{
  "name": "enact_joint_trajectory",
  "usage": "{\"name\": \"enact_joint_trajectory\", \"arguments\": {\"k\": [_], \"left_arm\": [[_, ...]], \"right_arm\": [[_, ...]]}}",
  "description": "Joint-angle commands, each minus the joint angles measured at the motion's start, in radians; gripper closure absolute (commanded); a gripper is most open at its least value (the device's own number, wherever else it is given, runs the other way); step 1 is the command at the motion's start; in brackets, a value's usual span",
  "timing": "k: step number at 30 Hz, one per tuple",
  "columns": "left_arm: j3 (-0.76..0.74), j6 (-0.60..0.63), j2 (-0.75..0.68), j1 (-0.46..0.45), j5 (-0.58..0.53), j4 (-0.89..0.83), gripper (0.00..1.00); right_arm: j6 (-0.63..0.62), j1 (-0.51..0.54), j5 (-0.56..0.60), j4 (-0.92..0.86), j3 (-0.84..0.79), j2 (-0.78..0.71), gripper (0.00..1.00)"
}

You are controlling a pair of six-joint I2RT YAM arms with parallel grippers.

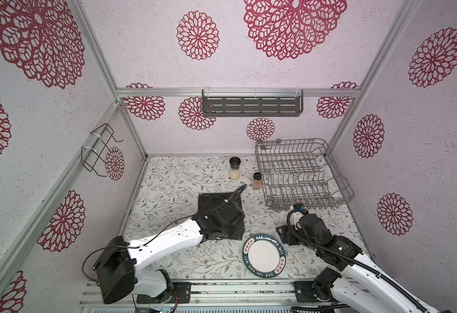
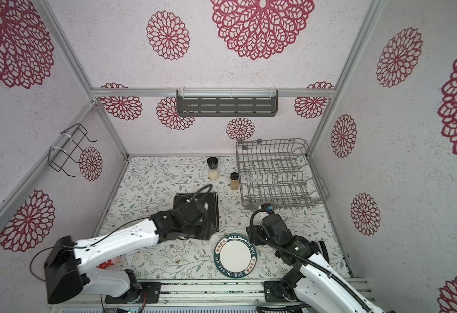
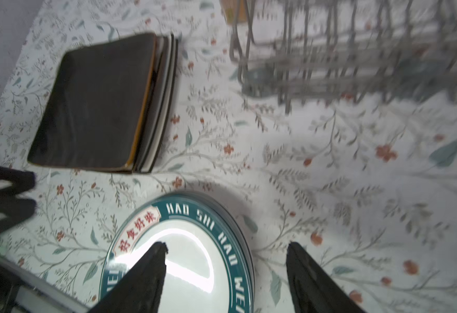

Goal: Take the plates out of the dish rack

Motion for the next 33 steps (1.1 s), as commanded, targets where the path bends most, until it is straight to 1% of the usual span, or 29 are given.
{"name": "enact_joint_trajectory", "arguments": {"k": [1, 3, 4, 5, 6, 7, 8, 9, 10, 11, 12, 15, 17, 19, 21, 24, 25, 26, 28, 30, 31, 33], "left_arm": [[-0.029, 0.131, -0.202, 0.166, -0.287, 0.016, 0.34], [-0.089, 0.217, -0.314, 0.258, -0.382, 0.094, 0.28], [-0.121, 0.281, -0.365, 0.299, -0.446, 0.134, 0.25], [-0.164, 0.338, -0.413, 0.329, -0.536, 0.187, 0.2], [-0.211, 0.391, -0.452, 0.349, -0.626, 0.255, 0.17], [-0.28, 0.466, -0.496, 0.369, -0.717, 0.358, 0.11], [-0.374, 0.576, -0.536, 0.394, -0.784, 0.523, 0.07], [-0.459, 0.672, -0.563, 0.418, -0.823, 0.685, 0.05], [-0.556, 0.753, -0.584, 0.453, -0.838, 0.846, 0.03], [-0.624, 0.793, -0.596, 0.49, -0.833, 0.967, 0.02], [-0.663, 0.791, -0.598, 0.529, -0.821, 1.008, 0.01], [-0.732, 0.726, -0.555, 0.663, -0.706, 1.053, 0.01], [-0.778, 0.702, -0.472, 0.735, -0.631, 1.194, 0.01], [-0.796, 0.686, -0.351, 0.8, -0.537, 1.318, 0.01], [-0.782, 0.726, -0.219, 0.824, -0.494, 1.407, 0.0], [-0.783, 0.794, -0.019, 0.835, -0.436, 1.641, 0.02], [-0.772, 0.776, 0.035, 0.844, -0.428, 1.674, 0.02], [-0.763, 0.769, 0.076, 0.846, -0.405, 1.684, 0.02], [-0.751, 0.766, 0.169, 0.848, -0.372, 1.776, 0.02], [-0.734, 0.774, 0.238, 0.848, -0.367, 1.803, 0.03], [-0.736, 0.779, 0.27, 0.851, -0.356, 1.843, 0.03], [-0.752, 0.749, 0.298, 0.868, -0.342, 1.877, 0.03]], "right_arm": [[-0.233, -0.003, 0.243, 0.139, 0.082, 0.068, 0.19], [-0.309, -0.018, 0.31, 0.232, 0.083, 0.102, 0.16], [-0.344, -0.038, 0.33, 0.287, 0.072, 0.113, 0.14], [-0.365, -0.066, 0.336, 0.339, 0.057, 0.124, 0.1], [-0.378, -0.101, 0.329, 0.384, 0.041, 0.133, 0.03], [-0.389, -0.14, 0.31, 0.436, 0.017, 0.137, 0.01], [-0.399, -0.188, 0.281, 0.505, -0.019, 0.143, 0.01], [-0.4, -0.229, 0.262, 0.559, -0.048, 0.148, 0.01], [-0.399, -0.277, 0.239, 0.618, -0.082, 0.153, 0.01], [-0.399, -0.321, 0.219, 0.668, -0.115, 0.158, 0.01], [-0.399, -0.353, 0.208, 0.72, -0.142, 0.161, 0.01], [-0.433, -0.429, 0.19, 0.91, -0.254, 0.17, 0.01], [-0.453, -0.457, 0.197, 1.048, -0.331, 0.182, 0.01], [-0.45, -0.493, 0.183, 1.193, -0.407, 0.208, 0.01], [-0.435, -0.526, 0.185, 1.322, -0.463, 0.252, 0.01], [-0.421, -0.557, 0.174, 1.481, -0.515, 0.338, 0.01], [-0.421, -0.564, 0.168, 1.521, -0.522, 0.373, 0.01], [-0.421, -0.569, 0.162, 1.55, -0.521, 0.406, 0.01], [-0.44, -0.576, 0.136, 1.609, -0.513, 0.475, 0.01], [-0.464, -0.581, 0.123, 1.646, -0.503, 0.514, 0.01], [-0.478, -0.585, 0.123, 1.683, -0.5, 0.54, 0.01], [-0.504, -0.59, 0.117, 1.714, -0.485, 0.58, 0.01]]}}
